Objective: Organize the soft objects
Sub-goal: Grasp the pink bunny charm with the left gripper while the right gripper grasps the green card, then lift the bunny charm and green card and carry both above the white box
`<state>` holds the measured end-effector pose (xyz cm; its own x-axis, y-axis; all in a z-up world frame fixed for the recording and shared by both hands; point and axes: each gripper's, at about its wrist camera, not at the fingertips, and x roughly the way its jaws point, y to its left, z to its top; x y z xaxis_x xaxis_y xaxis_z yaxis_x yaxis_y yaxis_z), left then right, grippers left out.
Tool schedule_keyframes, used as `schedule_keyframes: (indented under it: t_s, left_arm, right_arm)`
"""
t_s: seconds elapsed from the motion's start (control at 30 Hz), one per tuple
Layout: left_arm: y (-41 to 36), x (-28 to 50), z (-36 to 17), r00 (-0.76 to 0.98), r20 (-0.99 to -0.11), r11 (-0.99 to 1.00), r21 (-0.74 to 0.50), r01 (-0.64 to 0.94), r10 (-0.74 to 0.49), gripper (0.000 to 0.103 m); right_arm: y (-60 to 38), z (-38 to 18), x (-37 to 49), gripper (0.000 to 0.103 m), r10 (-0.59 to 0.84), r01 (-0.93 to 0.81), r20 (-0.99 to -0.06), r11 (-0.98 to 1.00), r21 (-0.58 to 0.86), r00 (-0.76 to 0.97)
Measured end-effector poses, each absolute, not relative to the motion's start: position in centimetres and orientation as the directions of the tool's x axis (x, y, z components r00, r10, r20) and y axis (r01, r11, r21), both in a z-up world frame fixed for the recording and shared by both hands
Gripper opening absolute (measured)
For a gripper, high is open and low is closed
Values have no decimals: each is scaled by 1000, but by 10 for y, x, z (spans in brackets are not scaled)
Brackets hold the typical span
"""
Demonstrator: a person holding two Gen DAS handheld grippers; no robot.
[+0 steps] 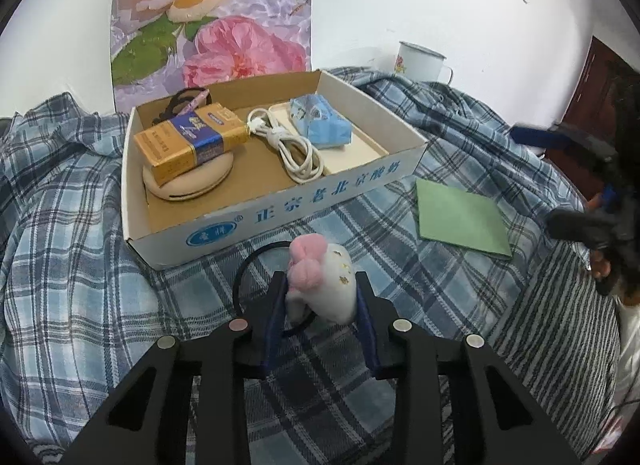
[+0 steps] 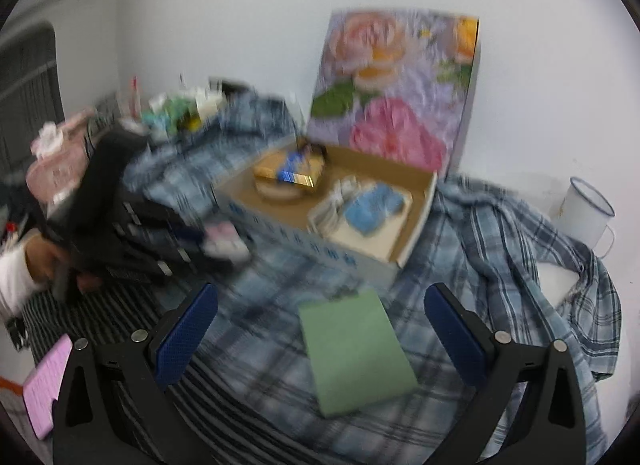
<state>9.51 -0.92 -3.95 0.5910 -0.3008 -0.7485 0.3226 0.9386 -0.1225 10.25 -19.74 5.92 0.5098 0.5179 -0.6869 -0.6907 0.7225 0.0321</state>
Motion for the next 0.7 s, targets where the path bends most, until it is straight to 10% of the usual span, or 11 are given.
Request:
schedule_keyframes:
  t_s: [0.4,0.7]
  left_arm:
    - [-8,91,-34,611,-728,937,-126,325,-310,35]
    - [-9,89,-32,619,-722,937,-121,329,-310,35]
  right_arm:
    - [-206,-2,130,103,387,-765,-862,645,-1,327]
    - [-213,-8,134,76,413,-777,-872,626,62,263]
